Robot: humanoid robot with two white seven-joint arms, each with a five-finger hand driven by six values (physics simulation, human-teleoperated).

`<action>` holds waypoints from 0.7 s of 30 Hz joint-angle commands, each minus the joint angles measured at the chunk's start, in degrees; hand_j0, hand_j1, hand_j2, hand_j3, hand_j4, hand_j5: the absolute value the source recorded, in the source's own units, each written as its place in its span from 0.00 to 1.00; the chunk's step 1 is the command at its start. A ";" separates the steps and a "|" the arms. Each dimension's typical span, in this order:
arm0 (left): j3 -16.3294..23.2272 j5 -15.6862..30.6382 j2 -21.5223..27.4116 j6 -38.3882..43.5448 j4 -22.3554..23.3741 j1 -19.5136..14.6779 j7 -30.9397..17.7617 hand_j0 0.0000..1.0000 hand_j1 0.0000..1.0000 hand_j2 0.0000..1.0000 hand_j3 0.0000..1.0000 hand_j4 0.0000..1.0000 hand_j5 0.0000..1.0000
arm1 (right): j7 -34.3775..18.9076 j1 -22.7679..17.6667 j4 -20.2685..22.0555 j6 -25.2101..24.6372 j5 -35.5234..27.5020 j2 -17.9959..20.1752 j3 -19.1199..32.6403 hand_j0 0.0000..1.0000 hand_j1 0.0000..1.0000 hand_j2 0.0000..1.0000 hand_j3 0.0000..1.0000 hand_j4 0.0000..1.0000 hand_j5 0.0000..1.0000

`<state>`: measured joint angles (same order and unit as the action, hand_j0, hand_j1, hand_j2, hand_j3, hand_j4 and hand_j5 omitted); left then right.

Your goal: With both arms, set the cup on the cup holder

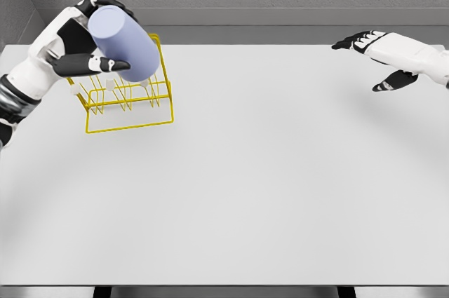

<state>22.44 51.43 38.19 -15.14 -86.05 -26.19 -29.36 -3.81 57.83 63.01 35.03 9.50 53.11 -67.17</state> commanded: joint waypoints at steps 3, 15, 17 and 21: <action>-0.02 0.33 0.31 0.46 2.55 -0.79 0.09 0.41 0.41 0.41 0.41 0.41 0.41 | 0.03 0.00 0.01 -0.03 -0.36 -0.03 0.11 1.00 1.00 1.00 1.00 1.00 1.00; 1.56 -0.37 -1.45 2.83 5.10 -2.64 -0.09 0.41 0.41 0.41 0.41 0.41 0.41 | 0.03 0.00 0.01 -0.03 -0.36 0.24 0.11 1.00 1.00 1.00 1.00 1.00 1.00; 2.00 -0.37 -1.80 2.92 5.19 -2.64 -0.09 0.41 0.41 0.41 0.41 0.41 0.41 | 0.03 0.00 0.01 -0.03 -0.36 -0.03 0.11 1.00 1.00 1.00 1.00 1.00 1.00; 2.35 -0.37 -1.62 2.92 5.80 -2.55 -0.09 0.41 0.41 0.41 0.41 0.41 0.41 | 0.03 0.00 0.01 -0.03 -0.36 0.33 0.11 1.00 1.00 1.00 1.00 1.00 1.00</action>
<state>24.61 50.68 36.57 -12.34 -80.47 -28.65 -29.48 -3.81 57.83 63.01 35.03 9.50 53.26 -67.17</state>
